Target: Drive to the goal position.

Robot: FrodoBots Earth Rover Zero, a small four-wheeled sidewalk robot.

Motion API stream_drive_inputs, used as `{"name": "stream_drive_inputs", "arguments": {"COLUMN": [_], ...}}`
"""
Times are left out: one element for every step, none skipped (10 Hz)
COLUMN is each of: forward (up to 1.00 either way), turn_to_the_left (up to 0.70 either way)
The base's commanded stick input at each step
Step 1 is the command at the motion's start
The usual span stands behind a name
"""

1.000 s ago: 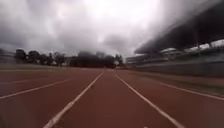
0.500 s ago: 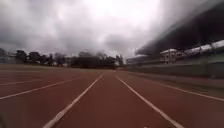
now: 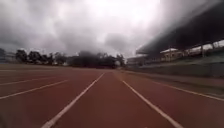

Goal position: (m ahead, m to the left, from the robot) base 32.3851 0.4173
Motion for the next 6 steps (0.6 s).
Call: {"name": "stream_drive_inputs", "arguments": {"forward": [0.67, 0.67, 0.67, 0.67, 0.67, 0.67], "turn_to_the_left": [0.0, 0.0, 0.0, 0.0, 0.0, 0.0]}}
